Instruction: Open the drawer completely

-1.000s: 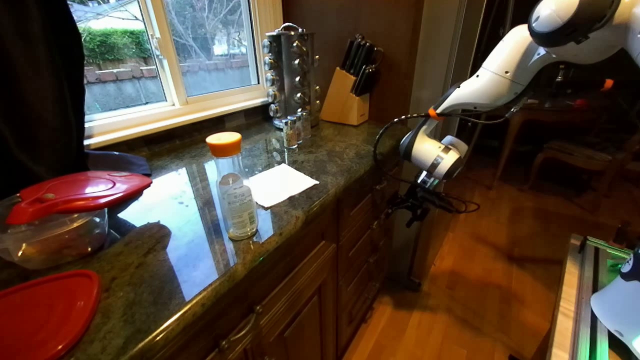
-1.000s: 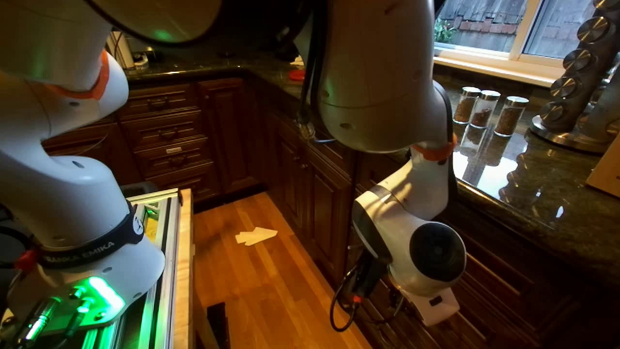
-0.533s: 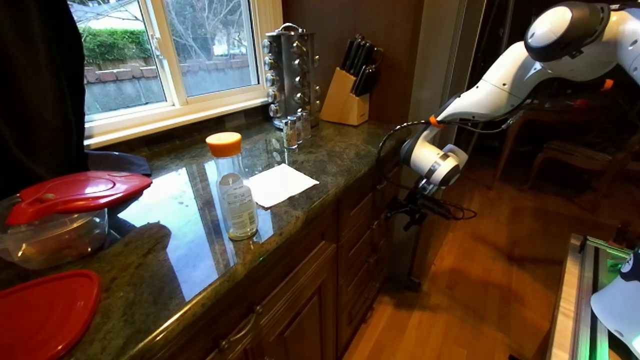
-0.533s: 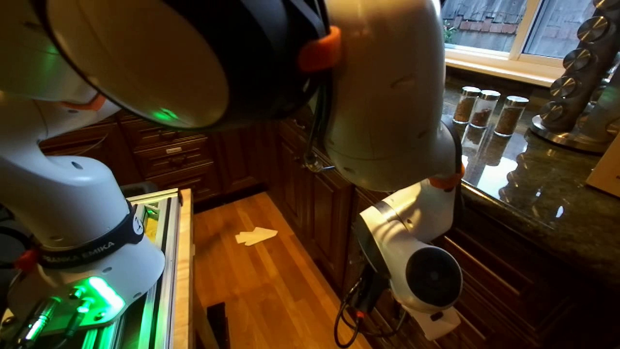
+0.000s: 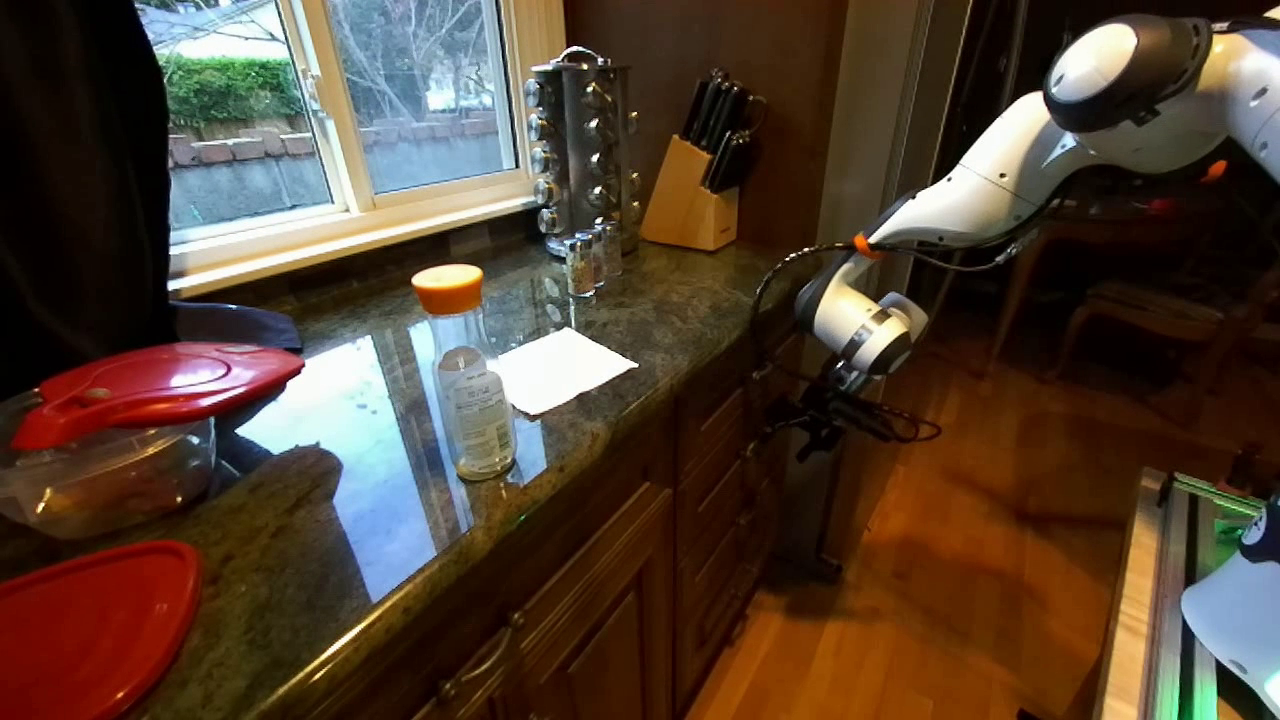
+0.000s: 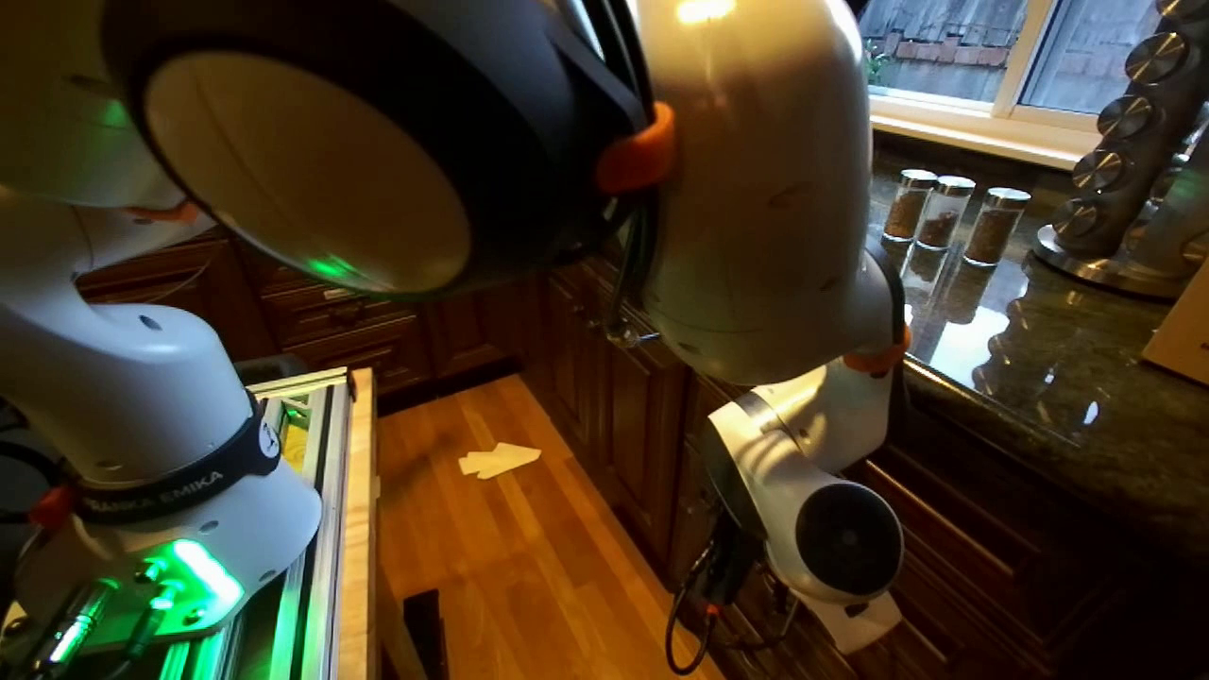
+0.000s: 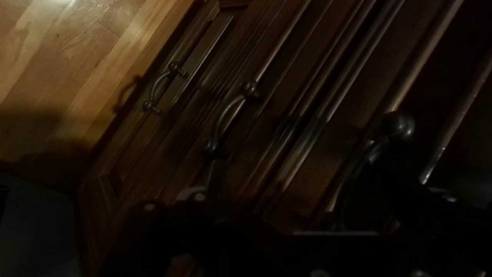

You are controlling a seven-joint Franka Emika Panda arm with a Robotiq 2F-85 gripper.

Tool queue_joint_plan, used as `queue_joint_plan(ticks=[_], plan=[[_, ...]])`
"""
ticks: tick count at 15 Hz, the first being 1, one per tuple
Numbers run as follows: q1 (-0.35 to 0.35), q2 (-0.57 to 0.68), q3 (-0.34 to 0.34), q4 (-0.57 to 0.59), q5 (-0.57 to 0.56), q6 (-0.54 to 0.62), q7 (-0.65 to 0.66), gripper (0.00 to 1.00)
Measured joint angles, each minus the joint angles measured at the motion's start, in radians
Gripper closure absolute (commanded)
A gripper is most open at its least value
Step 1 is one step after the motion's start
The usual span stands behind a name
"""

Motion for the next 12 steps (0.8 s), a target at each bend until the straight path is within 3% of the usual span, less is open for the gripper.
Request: queue_joint_plan(ticks=[12], plan=[[-0.029,0.118,0.031,0.114,0.045,0.001,-0.068,0.00]])
